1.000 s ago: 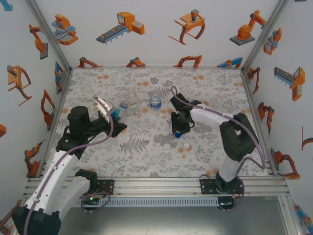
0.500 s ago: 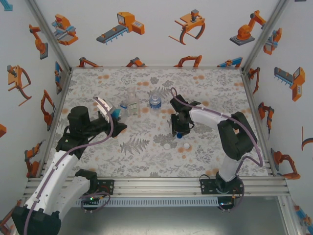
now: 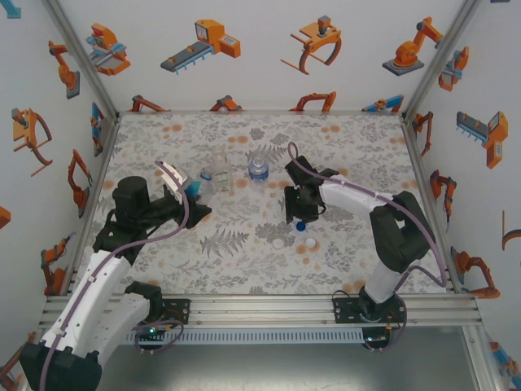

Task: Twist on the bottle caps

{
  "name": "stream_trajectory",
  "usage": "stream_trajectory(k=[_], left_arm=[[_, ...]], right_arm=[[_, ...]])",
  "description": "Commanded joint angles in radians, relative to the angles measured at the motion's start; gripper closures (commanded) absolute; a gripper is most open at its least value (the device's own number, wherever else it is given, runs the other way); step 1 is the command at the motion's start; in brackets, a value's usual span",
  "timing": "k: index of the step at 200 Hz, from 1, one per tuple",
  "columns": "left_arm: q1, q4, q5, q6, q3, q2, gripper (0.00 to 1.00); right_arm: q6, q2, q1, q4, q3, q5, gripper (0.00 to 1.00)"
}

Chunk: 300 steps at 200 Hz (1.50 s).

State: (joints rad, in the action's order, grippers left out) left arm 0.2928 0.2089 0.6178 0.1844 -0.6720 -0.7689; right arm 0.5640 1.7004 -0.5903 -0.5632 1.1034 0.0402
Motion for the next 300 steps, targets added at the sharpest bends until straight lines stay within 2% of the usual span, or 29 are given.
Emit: stream_trajectory(k=[1,154,178,233,262,300], left_arm=[[-0.003,-0.009,0.021,-0.011,-0.027,-0.003,0.97],[-0.003,-0.007,0.021,-0.013,-0.027,-0.003,0.97],[-0.003,-0.008,0.021,-0.012,-0.026,-0.004,0.97],[-0.003,-0.006,0.021,-0.013,-0.026,-0.003,0.97],[-0.003,-0.006,0.022,-0.011,-0.026,-0.004,0.97],[-0.003,-0.005,0.022,-0.011,-0.028,-0.010,0.97]], right_arm=[[0.031,-0.029,0.004,-0.006,-0.027,-0.035,0.48],[0.046,-0.001,0.005,0.047,-0.086,-0.030,0.51],[0.050,0.008,0.005,0.063,-0.097,-0.027,0.54],[0.061,0.019,0.010,0.097,-0.117,-0.010,0.69],[0.078,0.012,0.018,0.134,-0.128,0.032,0.74],[0.142,0.007,0.069,0.307,-0.179,0.193,0.76]])
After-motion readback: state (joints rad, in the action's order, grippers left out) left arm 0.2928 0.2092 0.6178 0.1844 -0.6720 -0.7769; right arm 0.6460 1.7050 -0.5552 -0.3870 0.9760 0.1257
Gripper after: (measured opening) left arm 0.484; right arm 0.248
